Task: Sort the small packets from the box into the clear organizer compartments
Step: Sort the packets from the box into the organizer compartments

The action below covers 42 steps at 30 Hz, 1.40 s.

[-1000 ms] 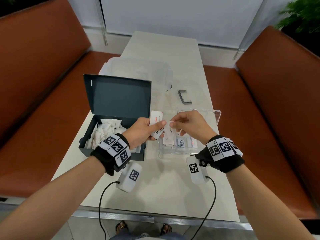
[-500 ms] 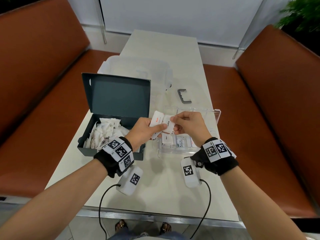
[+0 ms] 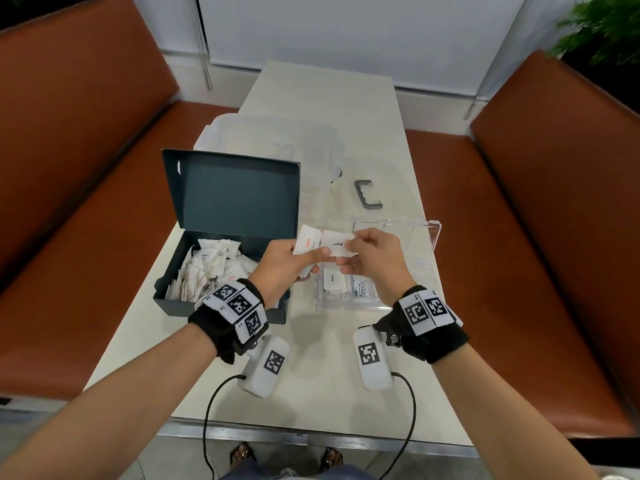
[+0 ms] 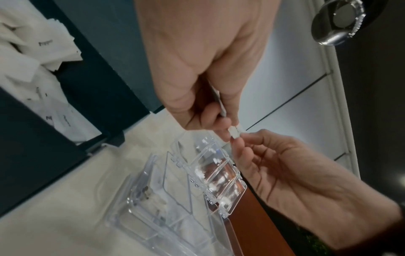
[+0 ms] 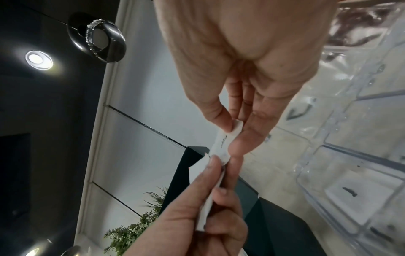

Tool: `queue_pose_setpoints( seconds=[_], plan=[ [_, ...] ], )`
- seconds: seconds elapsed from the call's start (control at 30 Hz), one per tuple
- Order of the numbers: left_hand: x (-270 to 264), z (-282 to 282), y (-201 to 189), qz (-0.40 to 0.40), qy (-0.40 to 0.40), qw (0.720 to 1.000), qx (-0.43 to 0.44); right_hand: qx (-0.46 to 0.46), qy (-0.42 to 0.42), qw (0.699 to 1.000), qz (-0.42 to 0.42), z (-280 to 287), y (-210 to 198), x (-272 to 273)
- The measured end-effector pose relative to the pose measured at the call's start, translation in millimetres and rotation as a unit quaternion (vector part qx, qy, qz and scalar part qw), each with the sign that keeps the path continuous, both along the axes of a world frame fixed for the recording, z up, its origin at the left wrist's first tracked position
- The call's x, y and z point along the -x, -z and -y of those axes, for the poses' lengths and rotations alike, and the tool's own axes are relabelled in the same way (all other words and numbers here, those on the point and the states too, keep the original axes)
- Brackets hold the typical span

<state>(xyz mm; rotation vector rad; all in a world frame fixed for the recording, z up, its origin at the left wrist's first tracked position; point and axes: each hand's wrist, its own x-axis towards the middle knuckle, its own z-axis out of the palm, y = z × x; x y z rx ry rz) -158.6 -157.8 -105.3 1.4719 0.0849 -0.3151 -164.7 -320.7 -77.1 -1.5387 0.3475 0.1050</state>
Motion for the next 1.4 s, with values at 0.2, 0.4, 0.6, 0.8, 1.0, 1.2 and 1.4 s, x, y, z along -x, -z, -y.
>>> queue_pose_setpoints(
  seconds=[0.2, 0.4, 0.6, 0.8, 1.0, 1.2, 1.4],
  plan=[
    [-4, 0, 4, -0.017, -0.061, 0.998, 0.024, 0.018, -0.032, 0.999, 0.007, -2, 2, 7],
    [-4, 1, 1, -0.002, -0.090, 0.996, 0.002, 0.026, -0.043, 0.999, 0.001, -3, 2, 8],
    [-3, 1, 1, 0.010, -0.087, 0.996, -0.011, 0.000, -0.040, 0.999, -0.014, -6, 5, 8],
    [-10, -3, -2, 0.011, -0.032, 0.998, -0.055, 0.135, -0.072, 0.988, 0.014, 5, -1, -4],
    [-12, 1, -4, -0.070, -0.037, 0.996, 0.036, 0.042, -0.068, 0.997, 0.006, 10, 1, -7],
    [-12, -7, 1, -0.077, -0.064, 0.995, 0.023, 0.154, -0.013, 0.986, -0.058, 10, 19, -18],
    [-9, -18, 3, -0.074, -0.065, 0.995, 0.007, 0.347, -0.081, 0.932, -0.065, -19, 32, -18]
  ],
)
